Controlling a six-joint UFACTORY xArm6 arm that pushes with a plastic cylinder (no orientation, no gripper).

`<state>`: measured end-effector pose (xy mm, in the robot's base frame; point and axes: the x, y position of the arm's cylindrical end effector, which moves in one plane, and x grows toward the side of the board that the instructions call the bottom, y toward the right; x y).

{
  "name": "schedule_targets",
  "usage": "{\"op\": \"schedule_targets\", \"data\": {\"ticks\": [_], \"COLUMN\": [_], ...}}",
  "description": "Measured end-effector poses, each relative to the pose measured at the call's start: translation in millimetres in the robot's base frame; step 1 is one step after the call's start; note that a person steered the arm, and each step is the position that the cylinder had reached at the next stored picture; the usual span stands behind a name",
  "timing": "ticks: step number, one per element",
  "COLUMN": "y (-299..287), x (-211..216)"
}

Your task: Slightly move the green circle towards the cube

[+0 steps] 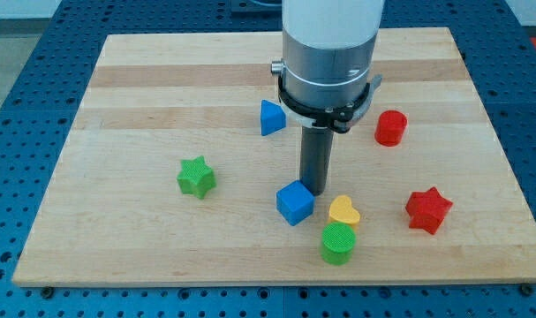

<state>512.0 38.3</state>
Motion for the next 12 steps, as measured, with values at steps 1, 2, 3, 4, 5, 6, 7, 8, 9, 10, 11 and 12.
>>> {"op": "schedule_targets", "data": {"ticks": [1,2,3,4,5,6,7,8,9,10,11,12], "y": [-1,-3,-3,5,40,49,50,66,67,68,70,70], "x": [5,9,9,2,2,2,2,17,18,35,59,65]}}
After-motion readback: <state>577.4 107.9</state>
